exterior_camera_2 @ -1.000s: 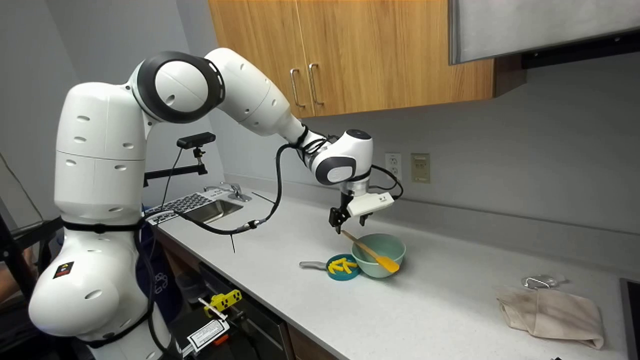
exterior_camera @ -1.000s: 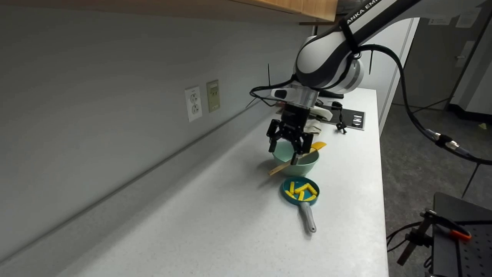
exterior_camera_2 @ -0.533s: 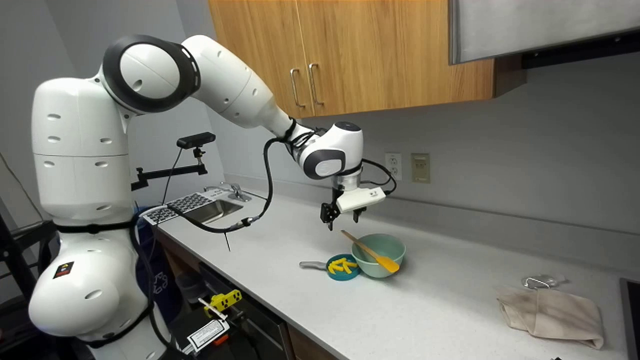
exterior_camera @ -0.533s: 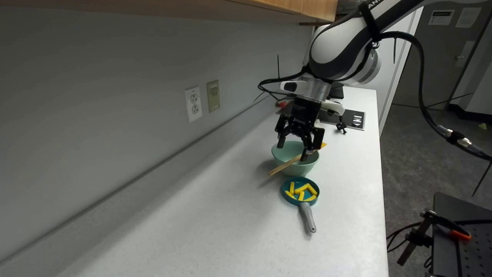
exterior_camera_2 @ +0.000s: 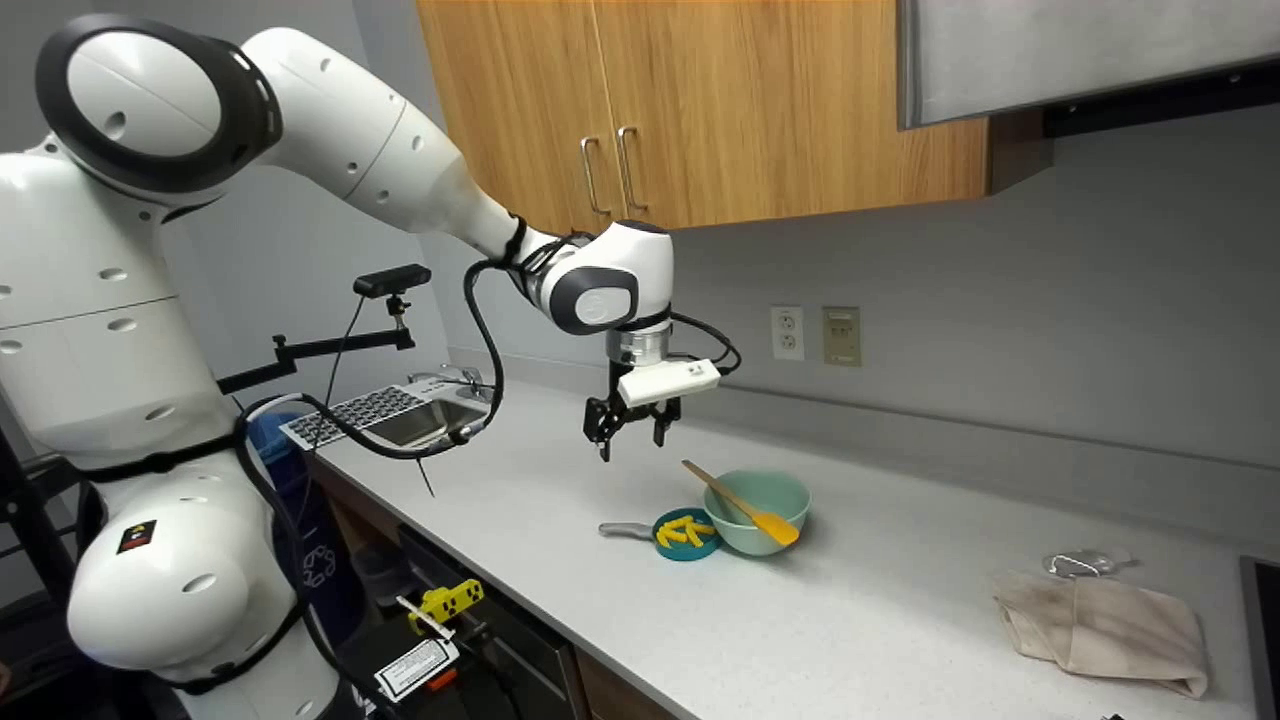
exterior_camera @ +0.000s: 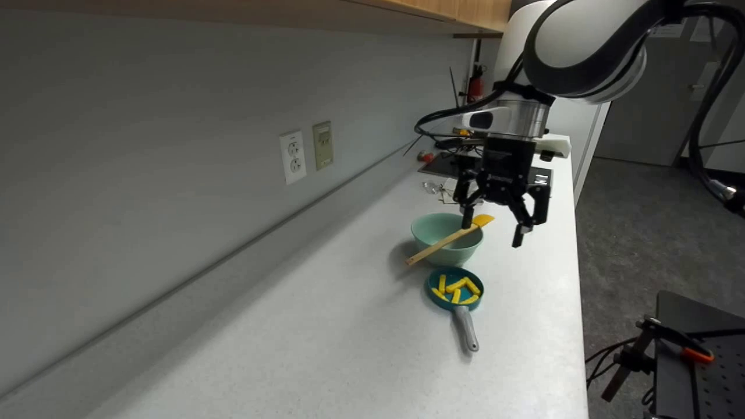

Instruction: Use the wooden spatula to stir the yellow objects in the blue pan

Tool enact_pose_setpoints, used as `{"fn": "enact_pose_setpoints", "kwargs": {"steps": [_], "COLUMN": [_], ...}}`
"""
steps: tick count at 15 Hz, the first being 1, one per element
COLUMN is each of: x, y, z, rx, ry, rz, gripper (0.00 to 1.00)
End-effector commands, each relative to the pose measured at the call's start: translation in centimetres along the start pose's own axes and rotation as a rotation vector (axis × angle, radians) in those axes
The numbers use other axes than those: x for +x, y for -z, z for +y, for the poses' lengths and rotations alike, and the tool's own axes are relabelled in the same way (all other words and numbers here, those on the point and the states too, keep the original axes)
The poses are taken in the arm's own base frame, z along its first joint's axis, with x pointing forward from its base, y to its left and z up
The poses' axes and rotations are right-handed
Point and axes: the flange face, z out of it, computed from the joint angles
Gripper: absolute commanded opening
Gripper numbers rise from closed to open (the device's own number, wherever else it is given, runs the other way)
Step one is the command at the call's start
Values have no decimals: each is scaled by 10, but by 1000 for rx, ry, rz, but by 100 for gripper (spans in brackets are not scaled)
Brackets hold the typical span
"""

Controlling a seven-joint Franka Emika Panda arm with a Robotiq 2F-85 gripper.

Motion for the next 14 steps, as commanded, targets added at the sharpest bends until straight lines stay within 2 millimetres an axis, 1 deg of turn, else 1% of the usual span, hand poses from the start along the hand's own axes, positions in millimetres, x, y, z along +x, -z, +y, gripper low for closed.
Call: {"fn": "enact_pose_setpoints", "kwargs": {"steps": [1,4,8,14], "x": [15,28,35,35], "y": [14,20,37,56], "z": [-38,-53,-60,-64], "rx": [79,111,108,83], "ry": [101,215,409,608], "rz": [-125,-217,-346,-314], "gripper": [100,100,100,100]}}
